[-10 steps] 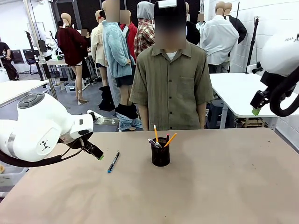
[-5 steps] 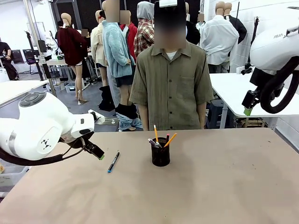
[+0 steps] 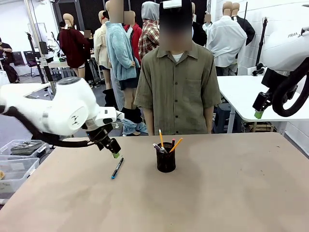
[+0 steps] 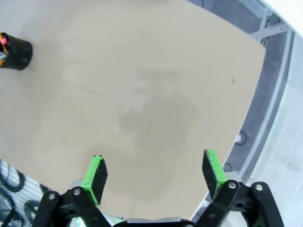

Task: Place the pens into the pen holder.
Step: Pick up a writing instrument from the table and place it into the Pen holder.

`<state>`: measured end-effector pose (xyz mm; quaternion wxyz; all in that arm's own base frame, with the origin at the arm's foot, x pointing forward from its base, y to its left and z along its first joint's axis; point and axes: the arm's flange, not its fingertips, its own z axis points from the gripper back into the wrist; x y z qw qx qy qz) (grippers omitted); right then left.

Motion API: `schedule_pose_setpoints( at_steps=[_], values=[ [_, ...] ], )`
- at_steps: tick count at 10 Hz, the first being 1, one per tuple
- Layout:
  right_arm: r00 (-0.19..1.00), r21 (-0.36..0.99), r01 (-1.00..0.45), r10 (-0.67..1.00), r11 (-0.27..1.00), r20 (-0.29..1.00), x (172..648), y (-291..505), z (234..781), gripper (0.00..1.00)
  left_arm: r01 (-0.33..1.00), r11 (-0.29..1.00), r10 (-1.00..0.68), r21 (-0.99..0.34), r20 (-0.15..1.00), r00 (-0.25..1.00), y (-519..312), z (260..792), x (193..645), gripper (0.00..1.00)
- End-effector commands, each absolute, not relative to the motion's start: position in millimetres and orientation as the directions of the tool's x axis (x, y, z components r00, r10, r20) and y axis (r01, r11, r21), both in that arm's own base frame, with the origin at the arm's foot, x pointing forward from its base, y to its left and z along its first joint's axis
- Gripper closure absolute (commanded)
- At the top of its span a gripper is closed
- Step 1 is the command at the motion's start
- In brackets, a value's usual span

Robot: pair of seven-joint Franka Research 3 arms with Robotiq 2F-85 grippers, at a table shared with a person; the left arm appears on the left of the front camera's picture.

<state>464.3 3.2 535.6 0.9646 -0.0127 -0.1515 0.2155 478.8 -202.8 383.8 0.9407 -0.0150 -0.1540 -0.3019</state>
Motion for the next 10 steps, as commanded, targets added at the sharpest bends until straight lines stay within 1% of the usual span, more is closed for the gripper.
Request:
schedule_pose_setpoints(
  at_steps=[1, 4, 7, 10],
  values=[
    [0.864, -0.103, -0.406, 0.418, 0.908, 0.280, 461, 4, 533, 0.00, 0.553, 0.833, -0.535, -0.007, 0.240, 0.810, -205, 371, 522, 0.00],
    [0.864, -0.103, -0.406, 0.418, 0.908, 0.280, 461, 4, 533, 0.00, 0.513, 0.857, -0.499, -0.039, 0.179, 0.848, -213, 345, 539, 0.00],
    [0.864, -0.103, -0.406, 0.418, 0.908, 0.280, 461, 4, 533, 0.00, 0.501, 0.863, -0.487, -0.062, 0.160, 0.859, -219, 332, 539, 0.00],
    [0.864, -0.103, -0.406, 0.418, 0.908, 0.280, 461, 4, 533, 0.00, 0.497, 0.866, -0.490, -0.060, 0.101, 0.866, -229, 314, 542, 0.00]
  ],
)
